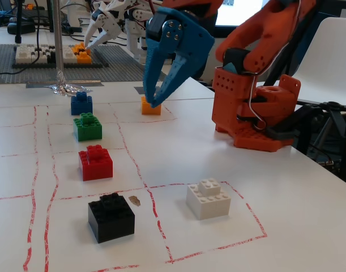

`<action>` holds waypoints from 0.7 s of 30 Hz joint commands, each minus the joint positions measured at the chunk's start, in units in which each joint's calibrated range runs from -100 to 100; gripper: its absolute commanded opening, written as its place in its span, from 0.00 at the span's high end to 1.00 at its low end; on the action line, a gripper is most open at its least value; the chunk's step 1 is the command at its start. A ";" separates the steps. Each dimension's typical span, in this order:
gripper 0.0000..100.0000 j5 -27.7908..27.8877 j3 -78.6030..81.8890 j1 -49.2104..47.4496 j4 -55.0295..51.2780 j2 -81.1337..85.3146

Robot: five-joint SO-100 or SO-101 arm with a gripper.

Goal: Grab the block and put it in the grey marker

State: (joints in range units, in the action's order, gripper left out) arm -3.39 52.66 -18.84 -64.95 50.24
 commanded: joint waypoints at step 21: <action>0.64 -2.74 -29.54 -3.52 -3.29 -32.70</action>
State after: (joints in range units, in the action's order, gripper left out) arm -5.93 29.94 -22.33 -67.44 16.12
